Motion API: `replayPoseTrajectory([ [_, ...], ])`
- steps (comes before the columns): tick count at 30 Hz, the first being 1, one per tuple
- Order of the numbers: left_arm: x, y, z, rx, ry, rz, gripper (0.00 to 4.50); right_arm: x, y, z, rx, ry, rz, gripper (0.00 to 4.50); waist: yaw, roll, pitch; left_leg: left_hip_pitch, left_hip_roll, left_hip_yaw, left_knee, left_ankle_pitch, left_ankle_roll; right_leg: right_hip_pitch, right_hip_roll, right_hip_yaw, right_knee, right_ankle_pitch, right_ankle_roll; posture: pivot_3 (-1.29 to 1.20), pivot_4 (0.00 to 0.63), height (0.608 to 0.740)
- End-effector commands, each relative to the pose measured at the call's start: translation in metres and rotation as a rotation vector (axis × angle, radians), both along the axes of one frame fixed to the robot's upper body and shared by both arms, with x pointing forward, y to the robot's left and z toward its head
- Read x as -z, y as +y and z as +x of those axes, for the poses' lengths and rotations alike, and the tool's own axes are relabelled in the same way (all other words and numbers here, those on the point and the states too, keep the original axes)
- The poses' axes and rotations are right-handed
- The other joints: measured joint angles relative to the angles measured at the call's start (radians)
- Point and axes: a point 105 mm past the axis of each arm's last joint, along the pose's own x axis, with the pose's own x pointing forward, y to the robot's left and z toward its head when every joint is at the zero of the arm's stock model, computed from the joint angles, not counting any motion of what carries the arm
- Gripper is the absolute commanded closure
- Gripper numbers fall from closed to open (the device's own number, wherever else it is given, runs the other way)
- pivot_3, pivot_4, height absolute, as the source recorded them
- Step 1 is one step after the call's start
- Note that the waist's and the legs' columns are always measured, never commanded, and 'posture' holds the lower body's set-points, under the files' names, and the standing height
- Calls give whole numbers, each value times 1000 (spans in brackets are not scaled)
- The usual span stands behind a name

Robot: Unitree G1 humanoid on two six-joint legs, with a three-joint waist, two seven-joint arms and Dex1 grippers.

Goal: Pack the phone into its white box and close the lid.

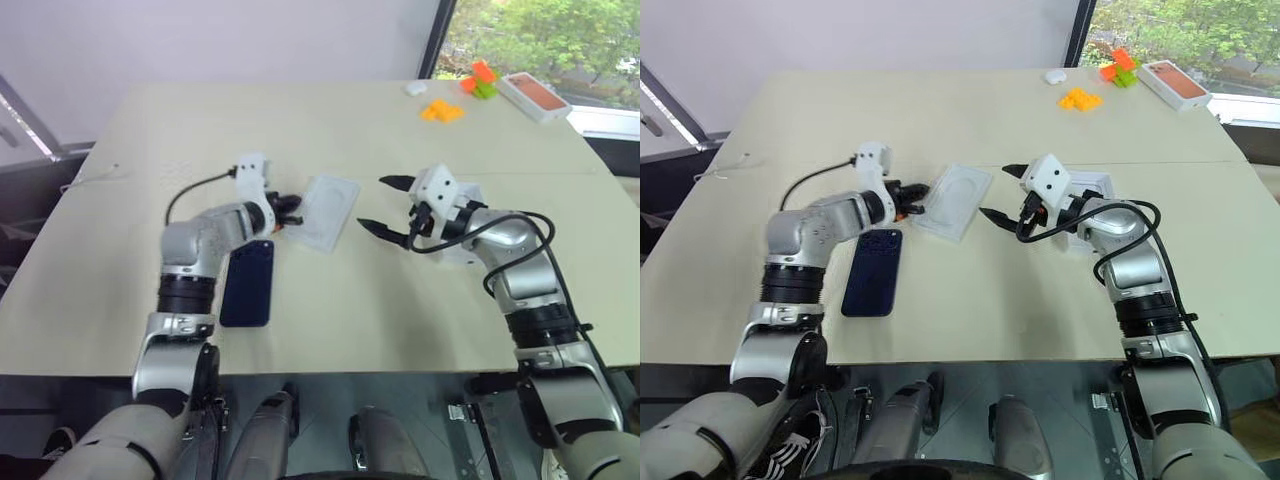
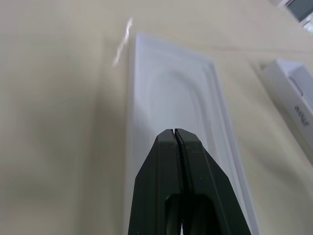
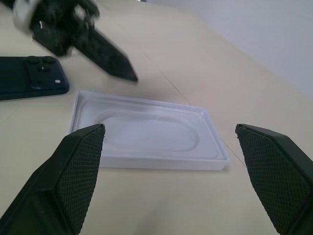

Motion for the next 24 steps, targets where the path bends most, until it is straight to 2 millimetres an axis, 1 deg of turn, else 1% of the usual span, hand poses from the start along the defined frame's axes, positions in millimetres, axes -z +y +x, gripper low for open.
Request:
replayPoseTrajectory([
  [1,-21,24,-8,-2,-97,-27,4434,-17,13,-3,-43,-41,33,0,1,0,0,0,0,0,0,0,0,0,0,0,0,0,0,0,150,740],
  [2,-23,34,-10,-8,-106,-26,4434,-18,16,-3,-53,-43,30,0,1,0,0,0,0,0,0,0,0,0,0,0,0,0,0,0,150,740],
  [4,-24,56,-14,-32,-110,-17,3927,-18,19,-4,-60,-42,30,0,3,0,0,0,0,-1,0,0,0,0,0,0,1,0,0,0,150,740],
  [5,-25,65,-16,-35,-105,-41,3609,-18,20,-3,-59,-40,34,0,2,0,0,0,0,-1,0,0,0,0,0,0,1,0,0,0,150,740],
  [7,-26,83,-19,-72,-136,-2,2699,-16,21,-3,-63,-30,34,0,3,0,0,0,0,-1,0,0,0,-1,0,1,1,0,0,0,150,740],
  [9,-25,92,-29,-56,-113,-48,1753,-15,25,-5,-79,-29,35,0,5,0,0,0,0,-1,0,0,0,-1,0,1,0,0,0,0,150,740],
  [10,-25,97,-35,-46,-116,-41,1241,-15,27,-8,-94,-18,44,0,7,0,0,0,0,-1,0,0,0,-1,0,1,0,0,0,0,150,740],
  [11,-23,105,-43,-39,-103,-32,836,-15,28,-12,-114,-14,47,0,5,0,0,0,0,-1,0,0,0,-2,0,1,0,0,0,0,150,740],
  [12,-21,110,-49,-35,-97,-17,219,-16,29,-14,-127,-10,49,0,4,0,0,0,0,-1,-1,0,0,-2,0,1,0,0,0,0,150,740],
  [13,-21,115,-54,-35,-107,-1,35,-16,29,-16,-132,-12,48,0,4,0,0,0,0,-1,-1,0,0,-2,-1,1,0,0,0,0,150,740],
  [15,-23,127,-68,-36,-91,-17,35,-15,33,-21,-153,-12,38,0,3,0,0,0,0,-1,-2,0,0,-2,-1,1,0,0,-1,0,150,740],
  [17,-22,133,-86,3,-55,-49,35,-16,39,-25,-167,-16,43,0,0,0,0,0,0,-2,-2,0,0,-4,-1,1,0,0,-1,0,150,740],
  [19,-19,138,-98,20,-42,-47,35,-15,45,-30,-187,-18,42,0,0,1,0,0,0,-2,-3,-1,0,-5,-1,2,-1,0,-1,0,150,740],
  [21,-12,144,-114,47,47,-138,35,-10,55,-40,-225,-37,13,0,1,1,0,0,0,-2,-3,-2,-2,-6,-1,2,-1,0,-1,0,150,740],
  [23,-2,150,-131,68,95,-113,35,-5,67,-51,-275,-43,-7,0,0,1,0,0,0,-2,-3,-2,-2,-6,-1,2,-1,0,-2,0,150,740],
  [24,4,153,-139,78,168,-161,35,-1,72,-57,-300,-58,-37,0,-1,1,0,0,0,-1,-4,-2,-3,-6,-2,3,-1,0,-2,0,150,740],
])
